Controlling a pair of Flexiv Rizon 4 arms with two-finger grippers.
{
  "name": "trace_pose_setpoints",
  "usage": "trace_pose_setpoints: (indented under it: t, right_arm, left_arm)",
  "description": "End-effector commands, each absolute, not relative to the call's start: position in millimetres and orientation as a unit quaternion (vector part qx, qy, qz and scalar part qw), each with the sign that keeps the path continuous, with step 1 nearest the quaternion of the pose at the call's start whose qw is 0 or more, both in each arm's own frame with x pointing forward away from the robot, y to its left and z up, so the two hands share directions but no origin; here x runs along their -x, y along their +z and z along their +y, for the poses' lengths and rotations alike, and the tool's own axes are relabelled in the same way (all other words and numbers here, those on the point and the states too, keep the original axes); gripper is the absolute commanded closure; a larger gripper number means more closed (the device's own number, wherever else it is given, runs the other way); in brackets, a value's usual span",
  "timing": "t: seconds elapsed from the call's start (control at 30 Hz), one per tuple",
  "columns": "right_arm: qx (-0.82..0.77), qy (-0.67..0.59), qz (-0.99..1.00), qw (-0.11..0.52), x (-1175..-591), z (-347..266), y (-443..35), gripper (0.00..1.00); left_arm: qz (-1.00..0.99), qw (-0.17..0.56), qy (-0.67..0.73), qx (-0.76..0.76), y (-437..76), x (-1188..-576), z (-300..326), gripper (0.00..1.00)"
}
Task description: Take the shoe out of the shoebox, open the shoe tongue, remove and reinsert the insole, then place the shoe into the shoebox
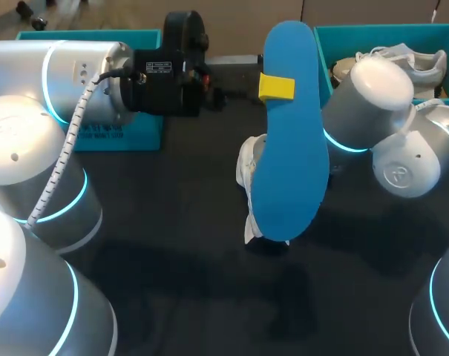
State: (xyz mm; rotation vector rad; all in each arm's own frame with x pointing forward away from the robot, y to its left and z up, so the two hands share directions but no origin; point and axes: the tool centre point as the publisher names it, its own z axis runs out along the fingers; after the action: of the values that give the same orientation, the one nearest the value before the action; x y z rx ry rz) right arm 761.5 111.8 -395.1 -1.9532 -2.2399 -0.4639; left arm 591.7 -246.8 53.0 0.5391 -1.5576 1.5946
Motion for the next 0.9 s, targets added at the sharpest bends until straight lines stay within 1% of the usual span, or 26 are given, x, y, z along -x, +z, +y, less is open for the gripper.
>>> trace_pose_setpoints:
  t: [0.03,0.1,0.3,0.83,0.9]
  right_arm:
    - [0.650,-0.154,-0.742,0.064,-756,105,-370,0.00]
    - [0.651,-0.162,-0.738,0.068,-756,104,-360,0.00]
    - [0.641,-0.211,-0.729,0.114,-754,98,-333,0.00]
    - [0.641,-0.211,-0.729,0.114,-754,98,-333,0.00]
    - [0.640,-0.235,-0.721,0.128,-754,98,-327,0.00]
  left_arm:
    - [-0.619,0.411,0.634,-0.215,52,-590,-246,1.00]
    - [-0.619,0.411,0.634,-0.215,52,-590,-246,1.00]
    - [-0.619,0.411,0.634,-0.215,52,-590,-246,1.00]
    - [-0.619,0.411,0.634,-0.215,52,-590,-246,1.00]
    - [-0.619,0.411,0.634,-0.215,52,-590,-246,1.00]
